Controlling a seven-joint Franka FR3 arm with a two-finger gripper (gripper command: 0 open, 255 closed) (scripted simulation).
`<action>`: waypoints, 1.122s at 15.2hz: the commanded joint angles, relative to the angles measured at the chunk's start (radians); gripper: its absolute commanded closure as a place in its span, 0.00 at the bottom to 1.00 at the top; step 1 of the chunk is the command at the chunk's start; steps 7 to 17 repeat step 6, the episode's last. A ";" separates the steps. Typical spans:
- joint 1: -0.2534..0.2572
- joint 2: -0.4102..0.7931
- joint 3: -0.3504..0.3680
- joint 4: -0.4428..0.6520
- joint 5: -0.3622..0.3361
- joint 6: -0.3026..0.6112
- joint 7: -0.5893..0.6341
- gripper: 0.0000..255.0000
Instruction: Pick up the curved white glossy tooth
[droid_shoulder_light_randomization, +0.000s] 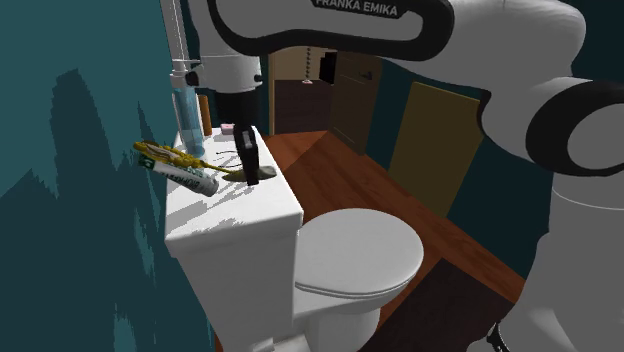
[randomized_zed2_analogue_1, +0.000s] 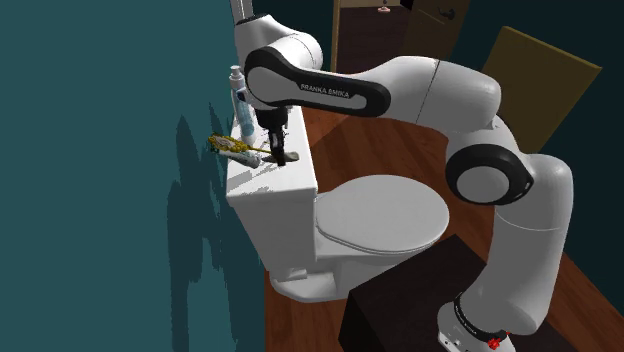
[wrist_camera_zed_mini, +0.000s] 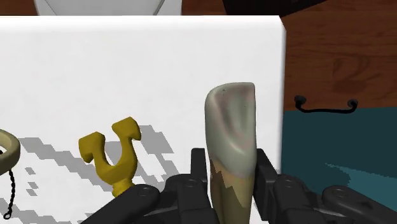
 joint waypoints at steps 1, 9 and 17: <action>0.006 0.012 0.000 0.046 -0.004 -0.035 0.001 1.00; 0.019 0.041 0.000 0.135 -0.013 -0.095 0.003 1.00; 0.019 0.041 0.000 0.135 -0.013 -0.095 0.003 1.00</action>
